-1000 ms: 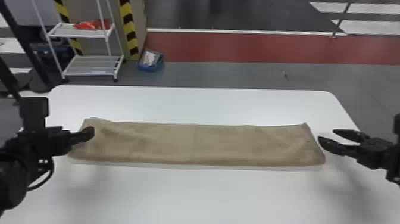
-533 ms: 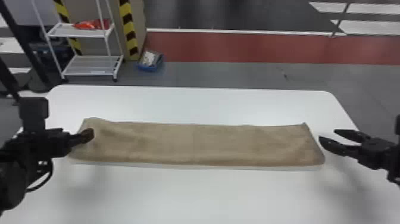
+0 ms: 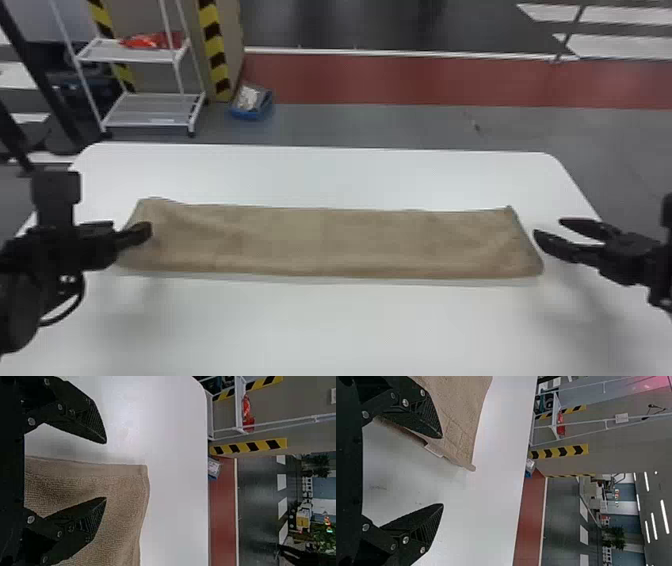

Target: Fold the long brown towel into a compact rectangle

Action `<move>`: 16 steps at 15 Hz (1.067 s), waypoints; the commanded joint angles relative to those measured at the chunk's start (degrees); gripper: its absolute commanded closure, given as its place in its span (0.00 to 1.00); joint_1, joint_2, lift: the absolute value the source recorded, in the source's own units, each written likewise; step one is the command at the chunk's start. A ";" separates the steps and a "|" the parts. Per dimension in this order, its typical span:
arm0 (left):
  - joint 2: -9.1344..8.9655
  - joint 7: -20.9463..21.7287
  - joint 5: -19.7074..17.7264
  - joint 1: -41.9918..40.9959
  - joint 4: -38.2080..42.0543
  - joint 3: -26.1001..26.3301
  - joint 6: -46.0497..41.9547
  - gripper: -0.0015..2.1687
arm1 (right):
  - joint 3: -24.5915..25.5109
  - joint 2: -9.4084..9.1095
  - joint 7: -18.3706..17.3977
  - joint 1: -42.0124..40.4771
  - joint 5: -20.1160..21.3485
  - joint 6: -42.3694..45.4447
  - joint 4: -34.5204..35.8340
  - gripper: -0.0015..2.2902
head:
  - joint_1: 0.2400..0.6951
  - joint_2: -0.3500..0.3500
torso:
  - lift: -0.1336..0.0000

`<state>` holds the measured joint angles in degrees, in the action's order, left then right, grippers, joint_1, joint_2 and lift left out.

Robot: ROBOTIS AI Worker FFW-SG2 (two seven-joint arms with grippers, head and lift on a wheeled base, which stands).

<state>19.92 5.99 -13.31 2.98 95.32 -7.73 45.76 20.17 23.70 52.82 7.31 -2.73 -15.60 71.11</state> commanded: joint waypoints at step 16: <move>-0.50 -0.02 -8.40 -1.75 9.80 -2.47 11.33 0.98 | -0.48 -0.41 0.09 -0.37 -0.53 -0.18 1.58 0.14 | 1.00 0.41 | 0.07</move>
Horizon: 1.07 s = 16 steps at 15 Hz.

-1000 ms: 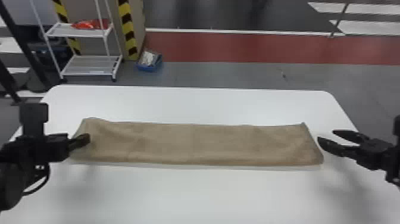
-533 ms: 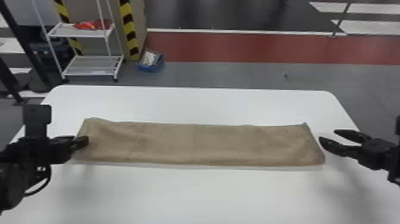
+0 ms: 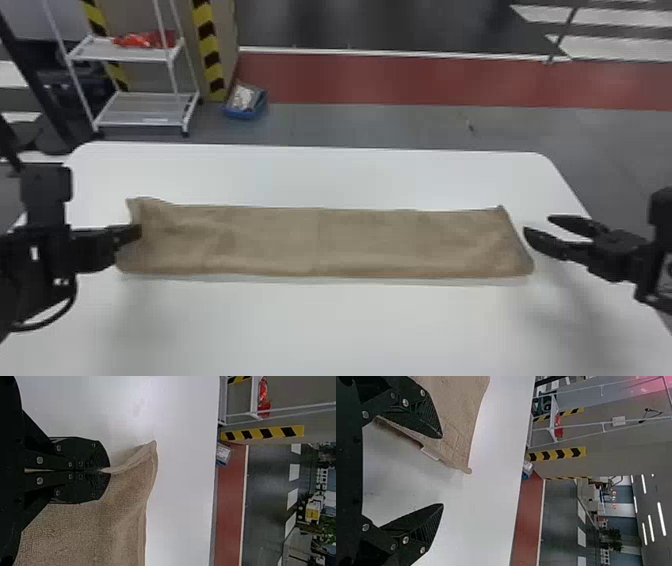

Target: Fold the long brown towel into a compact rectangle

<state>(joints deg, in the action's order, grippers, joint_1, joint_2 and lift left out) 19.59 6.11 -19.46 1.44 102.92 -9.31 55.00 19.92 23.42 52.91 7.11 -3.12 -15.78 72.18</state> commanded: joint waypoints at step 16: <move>-10.89 -13.40 -33.98 14.11 6.59 1.66 26.17 0.98 | -19.66 -13.32 -7.38 -3.50 -0.74 -0.18 16.23 0.19 | 1.00 0.42 | 0.07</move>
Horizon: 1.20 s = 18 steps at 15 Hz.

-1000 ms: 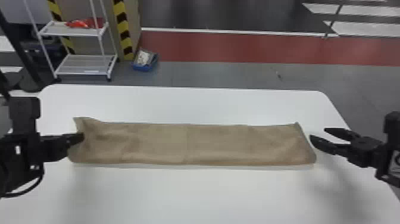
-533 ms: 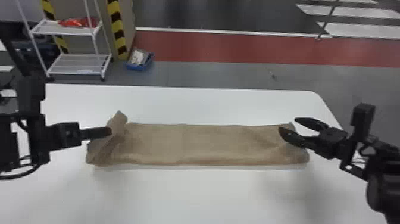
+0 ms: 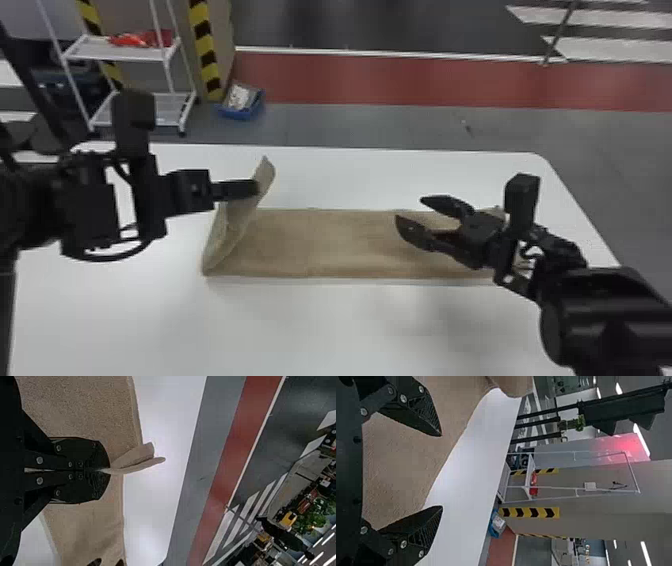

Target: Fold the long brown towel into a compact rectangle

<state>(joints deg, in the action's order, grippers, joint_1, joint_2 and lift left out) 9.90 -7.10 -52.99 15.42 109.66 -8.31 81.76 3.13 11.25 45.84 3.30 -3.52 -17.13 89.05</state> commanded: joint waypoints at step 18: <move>-2.43 -5.03 -7.65 5.94 -1.03 5.85 -8.15 0.98 | -26.42 -11.30 -15.96 14.28 0.71 24.37 -30.70 0.74 | 1.00 0.69 | 0.07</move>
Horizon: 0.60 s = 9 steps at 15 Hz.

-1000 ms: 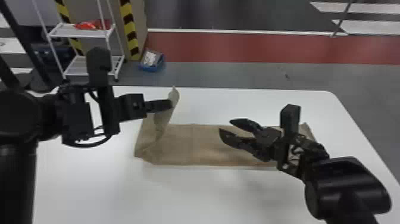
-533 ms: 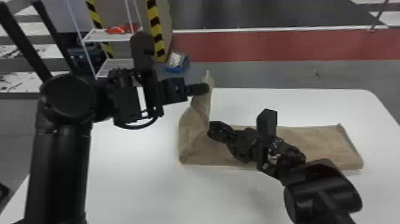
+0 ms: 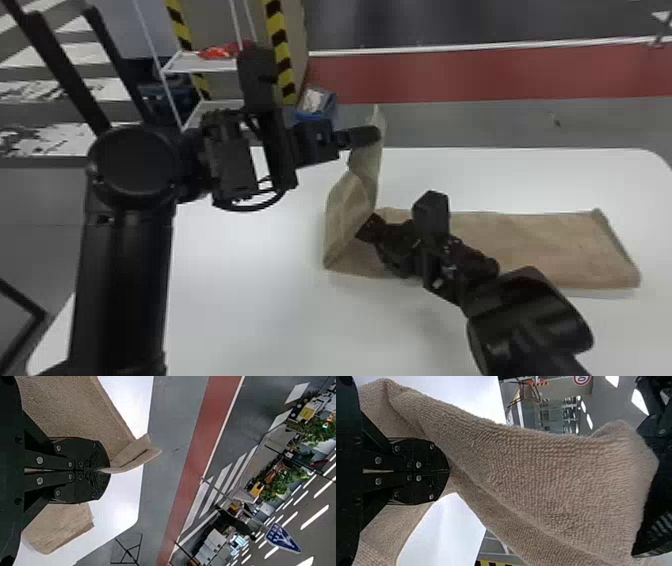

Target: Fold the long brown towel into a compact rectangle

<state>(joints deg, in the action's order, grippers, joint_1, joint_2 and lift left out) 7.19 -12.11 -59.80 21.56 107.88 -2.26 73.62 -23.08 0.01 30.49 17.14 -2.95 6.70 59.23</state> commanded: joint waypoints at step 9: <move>0.99 0.06 -2.34 -0.29 1.72 -0.29 -0.70 0.98 | -3.64 -0.06 4.31 2.73 -5.05 2.66 -2.27 0.74 | 0.99 0.71 | 0.07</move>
<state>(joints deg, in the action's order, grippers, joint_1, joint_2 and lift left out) 8.07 -12.07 -62.22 21.39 109.57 -2.55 72.94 -26.57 0.00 34.17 19.79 -5.90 7.88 56.69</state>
